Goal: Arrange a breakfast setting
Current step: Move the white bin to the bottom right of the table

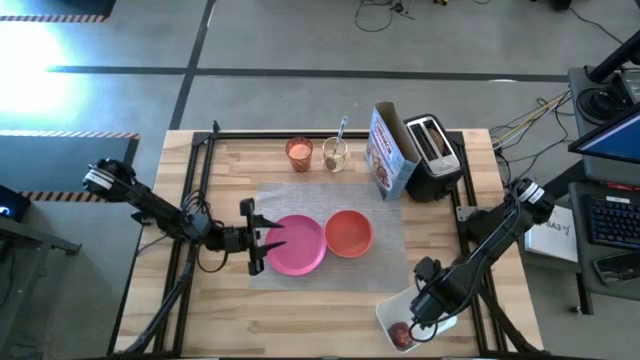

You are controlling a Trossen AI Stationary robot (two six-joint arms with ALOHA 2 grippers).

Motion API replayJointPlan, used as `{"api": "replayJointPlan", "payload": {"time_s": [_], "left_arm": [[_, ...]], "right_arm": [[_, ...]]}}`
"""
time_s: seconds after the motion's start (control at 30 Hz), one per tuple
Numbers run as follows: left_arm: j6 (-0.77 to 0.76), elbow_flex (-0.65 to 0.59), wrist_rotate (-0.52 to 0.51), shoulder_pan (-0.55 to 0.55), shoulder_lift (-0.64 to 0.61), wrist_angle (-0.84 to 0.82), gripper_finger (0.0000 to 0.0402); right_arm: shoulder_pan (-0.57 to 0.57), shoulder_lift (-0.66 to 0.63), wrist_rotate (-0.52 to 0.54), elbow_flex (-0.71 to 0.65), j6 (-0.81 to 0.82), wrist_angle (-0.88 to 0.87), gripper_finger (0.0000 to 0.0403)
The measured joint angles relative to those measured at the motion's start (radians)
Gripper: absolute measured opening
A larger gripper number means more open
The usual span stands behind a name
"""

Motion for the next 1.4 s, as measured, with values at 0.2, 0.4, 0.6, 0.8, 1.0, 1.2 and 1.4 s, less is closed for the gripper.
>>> {"api": "replayJointPlan", "payload": {"time_s": [0.2,0.4,0.6,0.8,1.0,1.2,1.4], "left_arm": [[0.0,0.0,0.0,0.0,0.0,0.0,0.0162],[0.0,0.0,0.0,0.0,0.0,0.0,0.0162],[0.0,0.0,0.0,0.0,0.0,0.0,0.0162],[0.0,0.0,0.0,0.0,0.0,-0.001,0.0162],[0.0,0.0,0.0,0.0,0.0,-0.001,0.0162],[0.0,0.0,0.0,0.0,0.0,-0.001,0.0162],[0.0,0.0,0.0,0.0,0.0,-0.001,0.0162]], "right_arm": [[0.0,0.0,0.0,0.0,0.004,0.005,0.0123],[0.0,0.001,0.0,-0.02,0.012,0.009,0.0121],[0.005,0.008,0.0,-0.058,0.019,0.041,0.012],[0.011,0.008,0.0,-0.07,0.017,0.071,0.0114],[0.011,0.008,0.009,-0.093,0.015,0.128,0.0109],[0.011,0.008,0.009,-0.135,-0.01,0.144,0.0106],[0.011,0.008,0.009,-0.142,-0.088,0.142,0.0066]]}}
